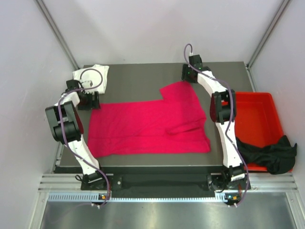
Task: Fold and stack the t-shirts
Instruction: Fold the tshirt
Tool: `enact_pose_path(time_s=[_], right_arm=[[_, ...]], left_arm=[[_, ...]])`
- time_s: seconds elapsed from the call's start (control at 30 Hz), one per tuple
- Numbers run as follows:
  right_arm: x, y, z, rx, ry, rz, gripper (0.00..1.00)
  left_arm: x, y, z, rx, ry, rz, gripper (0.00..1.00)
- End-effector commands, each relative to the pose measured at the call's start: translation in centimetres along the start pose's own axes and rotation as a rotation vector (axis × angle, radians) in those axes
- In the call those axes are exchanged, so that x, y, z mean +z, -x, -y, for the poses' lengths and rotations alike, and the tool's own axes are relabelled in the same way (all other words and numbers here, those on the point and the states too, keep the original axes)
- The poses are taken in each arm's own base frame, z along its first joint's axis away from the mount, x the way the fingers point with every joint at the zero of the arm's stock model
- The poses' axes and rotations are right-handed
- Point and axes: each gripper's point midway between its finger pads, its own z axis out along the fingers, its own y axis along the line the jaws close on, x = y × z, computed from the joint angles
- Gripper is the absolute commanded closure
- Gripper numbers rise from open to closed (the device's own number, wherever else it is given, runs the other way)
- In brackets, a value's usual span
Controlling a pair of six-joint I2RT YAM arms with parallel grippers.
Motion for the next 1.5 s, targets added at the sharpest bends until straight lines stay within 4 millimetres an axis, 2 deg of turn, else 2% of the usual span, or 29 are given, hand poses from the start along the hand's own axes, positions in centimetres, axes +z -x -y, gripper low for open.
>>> enact_pose_path(time_s=[0.0, 0.03, 0.1, 0.2, 0.33, 0.4, 0.43, 0.63, 0.67, 0.7, 0.73, 0.87, 0.93, 0.97, 1.0, 1.03, 1.07, 1.1, 1.13, 1.17, 1.2, 1.23, 1.27, 1.3, 1.33, 1.37, 1.4, 1.43, 1.47], right_arm=[[1.6, 0.6, 0.5, 0.011, -0.002, 0.021, 0.43], [1.5, 1.4, 0.2, 0.015, 0.010, 0.035, 0.46], [1.8, 0.5, -0.2, 0.018, 0.041, 0.001, 0.53], [1.8, -0.2, -0.7, 0.020, 0.077, -0.013, 0.76], [1.1, 0.2, -1.6, 0.033, 0.129, -0.004, 0.92], [0.3, 0.9, -2.2, 0.037, 0.150, 0.010, 0.95], [0.1, 0.9, -2.3, 0.042, 0.160, 0.014, 1.00], [-2.7, 2.7, -4.3, 0.060, 0.254, 0.043, 1.00], [-3.9, 3.5, -4.7, 0.058, 0.269, 0.062, 1.00], [-4.0, 3.1, -4.7, 0.060, 0.276, 0.053, 1.00], [-4.6, 3.5, -4.9, 0.059, 0.287, 0.071, 1.00], [-7.5, 4.6, -5.7, 0.044, 0.328, 0.098, 1.00], [-8.3, 3.8, -5.7, 0.040, 0.338, 0.085, 1.00], [-10.2, 4.8, -6.0, 0.034, 0.353, 0.119, 1.00], [-10.0, 2.9, -5.6, 0.037, 0.346, 0.083, 1.00], [-10.8, 3.1, -5.7, 0.033, 0.357, 0.104, 1.00], [-13.4, 4.2, -6.0, 0.025, 0.371, 0.148, 1.00], [-13.3, 2.2, -5.3, 0.029, 0.360, 0.113, 1.00], [-14.1, 2.0, -5.3, 0.025, 0.365, 0.131, 1.00], [-16.6, 2.8, -5.5, 0.017, 0.379, 0.173, 1.00], [-16.5, 0.3, -4.7, 0.026, 0.365, 0.133, 1.00], [-17.1, -0.1, -4.6, 0.025, 0.368, 0.142, 1.00], [-19.3, 0.2, -4.6, 0.019, 0.378, 0.172, 1.00], [-19.3, -2.1, -3.7, 0.024, 0.353, 0.137, 1.00], [-20.0, -2.8, -3.4, 0.023, 0.348, 0.137, 1.00], [-22.2, -2.4, -3.3, 0.018, 0.352, 0.179, 1.00], [-22.1, -4.4, -2.3, 0.023, 0.325, 0.151, 1.00], [-22.9, -5.1, -2.0, 0.025, 0.320, 0.152, 1.00], [-24.6, -5.0, -2.0, 0.025, 0.326, 0.183, 1.00]], left_arm=[[0.9, 2.3, 0.0, -0.018, -0.034, 0.065, 0.18], [0.9, 2.6, 0.2, -0.017, -0.045, 0.070, 0.18], [1.1, 2.0, 0.5, -0.032, -0.068, 0.045, 0.20], [1.2, 2.1, 0.1, -0.024, -0.045, 0.055, 0.20], [1.7, 2.1, 0.5, -0.019, -0.075, 0.054, 0.22], [2.1, 1.9, 0.7, -0.024, -0.093, 0.048, 0.26], [2.2, 1.9, 0.9, -0.027, -0.105, 0.045, 0.31], [2.6, 1.3, 1.8, -0.029, -0.167, 0.032, 0.60], [2.4, 1.4, 2.0, -0.023, -0.174, 0.034, 0.70], [2.3, 1.4, 2.1, -0.020, -0.179, 0.038, 0.79], [2.1, 1.5, 2.2, -0.016, -0.179, 0.044, 0.99], [0.2, 2.9, 2.6, 0.019, -0.172, 0.109, 1.00], [-0.6, 3.0, 2.7, 0.031, -0.163, 0.125, 1.00], [-1.6, 3.6, 2.8, 0.052, -0.155, 0.153, 1.00], [-1.9, 3.2, 3.0, 0.056, -0.154, 0.155, 1.00], [-2.4, 3.3, 3.2, 0.071, -0.154, 0.167, 1.00], [-3.5, 3.8, 3.4, 0.096, -0.147, 0.194, 1.00], [-3.7, 3.2, 3.6, 0.098, -0.152, 0.190, 1.00], [-4.0, 3.0, 3.7, 0.114, -0.152, 0.193, 1.00], [-4.7, 3.2, 3.9, 0.127, -0.149, 0.204, 1.00], [-4.9, 2.5, 4.1, 0.138, -0.155, 0.198, 1.00], [-5.1, 2.2, 4.3, 0.152, -0.160, 0.193, 1.00], [-5.6, 1.9, 4.5, 0.159, -0.165, 0.195, 1.00], [-5.7, 1.3, 4.8, 0.174, -0.174, 0.186, 1.00], [-6.0, 1.0, 5.0, 0.181, -0.178, 0.181, 1.00], [-6.6, 1.0, 5.1, 0.202, -0.173, 0.189, 1.00], [-6.7, 0.2, 5.2, 0.215, -0.173, 0.174, 1.00], [-7.2, 0.0, 5.3, 0.229, -0.166, 0.176, 1.00], [-7.4, -0.2, 5.3, 0.251, -0.162, 0.175, 1.00]])
